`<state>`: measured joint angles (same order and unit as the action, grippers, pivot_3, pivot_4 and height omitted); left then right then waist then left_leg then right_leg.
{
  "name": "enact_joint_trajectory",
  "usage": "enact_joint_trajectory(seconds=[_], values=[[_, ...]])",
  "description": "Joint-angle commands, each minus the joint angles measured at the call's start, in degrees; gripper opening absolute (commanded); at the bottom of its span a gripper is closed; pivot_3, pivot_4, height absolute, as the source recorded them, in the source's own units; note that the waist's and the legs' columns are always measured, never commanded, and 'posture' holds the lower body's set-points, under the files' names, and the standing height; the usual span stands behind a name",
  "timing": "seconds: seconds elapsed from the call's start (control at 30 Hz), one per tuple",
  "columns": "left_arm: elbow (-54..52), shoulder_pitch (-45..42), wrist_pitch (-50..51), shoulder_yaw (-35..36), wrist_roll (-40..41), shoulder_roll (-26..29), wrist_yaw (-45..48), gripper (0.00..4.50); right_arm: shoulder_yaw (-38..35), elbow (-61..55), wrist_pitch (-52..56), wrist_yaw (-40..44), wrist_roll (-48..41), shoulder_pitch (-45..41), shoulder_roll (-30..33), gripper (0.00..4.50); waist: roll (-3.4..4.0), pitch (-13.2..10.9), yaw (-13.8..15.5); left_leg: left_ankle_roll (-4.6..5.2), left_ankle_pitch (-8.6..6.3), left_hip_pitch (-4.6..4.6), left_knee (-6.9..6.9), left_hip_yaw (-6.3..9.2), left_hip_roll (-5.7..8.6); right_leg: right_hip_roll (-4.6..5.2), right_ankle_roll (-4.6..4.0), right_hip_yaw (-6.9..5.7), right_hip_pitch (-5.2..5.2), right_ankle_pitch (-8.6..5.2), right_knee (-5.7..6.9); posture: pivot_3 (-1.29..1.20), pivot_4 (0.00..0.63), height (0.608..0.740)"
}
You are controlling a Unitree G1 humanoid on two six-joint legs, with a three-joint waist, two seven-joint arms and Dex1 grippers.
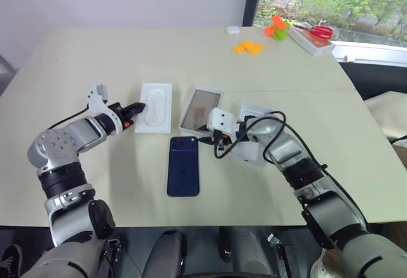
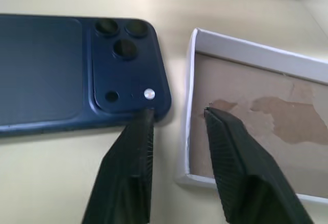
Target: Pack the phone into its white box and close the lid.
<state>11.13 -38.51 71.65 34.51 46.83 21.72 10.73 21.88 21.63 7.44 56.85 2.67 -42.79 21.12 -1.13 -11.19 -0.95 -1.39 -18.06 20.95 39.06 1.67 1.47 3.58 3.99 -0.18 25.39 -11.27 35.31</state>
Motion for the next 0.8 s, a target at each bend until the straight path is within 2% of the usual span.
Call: enact_joint_trajectory(seconds=[0.03,0.13,0.17,0.2,0.57,0.8], values=[[-1.6,-0.6,-0.8,0.3,1.3,0.1,0.1,0.00,-0.9,-1.3,-0.2,0.7,0.0,-0.4,0.5,1.53,0.00,0.0,0.0,0.00,0.00,0.00,0.00,0.00,0.00,0.00,0.00,0.00,0.00,0.00,0.00,0.00,0.150,0.740],[-1.6,-0.6,-0.9,0.2,1.3,0.1,0.2,0.00,-1.2,-1.1,-0.4,0.7,0.0,-0.1,0.9,0.71,0.00,0.0,0.0,0.00,0.00,0.00,0.00,0.00,0.00,0.00,0.00,0.00,0.00,0.00,0.00,0.00,0.150,0.740],[-1.7,-0.6,-0.9,0.2,1.3,0.0,0.2,0.00,-1.0,-1.2,-0.8,0.7,0.3,0.0,1.1,0.20,0.00,0.0,0.0,0.00,0.00,0.00,0.00,0.00,0.00,0.00,0.00,0.00,0.00,0.00,0.00,0.00,0.150,0.740],[-1.8,-0.5,-0.9,0.1,1.3,0.0,0.2,0.00,-1.0,-1.2,-1.3,0.0,0.8,0.1,1.3,0.04,0.00,0.0,0.0,0.00,0.00,0.00,0.00,0.00,0.00,0.00,0.00,0.00,0.00,0.00,0.00,0.00,0.150,0.740],[-1.6,0.1,-1.6,-0.9,0.9,0.5,1.2,0.00,-1.5,-4.0,-2.8,2.1,1.2,-0.7,3.9,0.04,0.00,0.0,0.0,0.00,0.00,0.04,0.01,0.00,0.01,0.00,0.00,-0.01,0.01,0.00,-0.02,0.00,0.150,0.740],[-1.4,0.3,-1.9,-1.3,1.0,0.7,1.6,0.00,-0.1,-11.1,3.3,9.2,1.1,0.2,10.0,0.04,0.00,0.0,0.1,-0.01,0.01,0.15,0.02,0.04,0.01,0.00,0.00,-0.04,0.09,0.00,-0.04,0.00,0.150,0.740]])
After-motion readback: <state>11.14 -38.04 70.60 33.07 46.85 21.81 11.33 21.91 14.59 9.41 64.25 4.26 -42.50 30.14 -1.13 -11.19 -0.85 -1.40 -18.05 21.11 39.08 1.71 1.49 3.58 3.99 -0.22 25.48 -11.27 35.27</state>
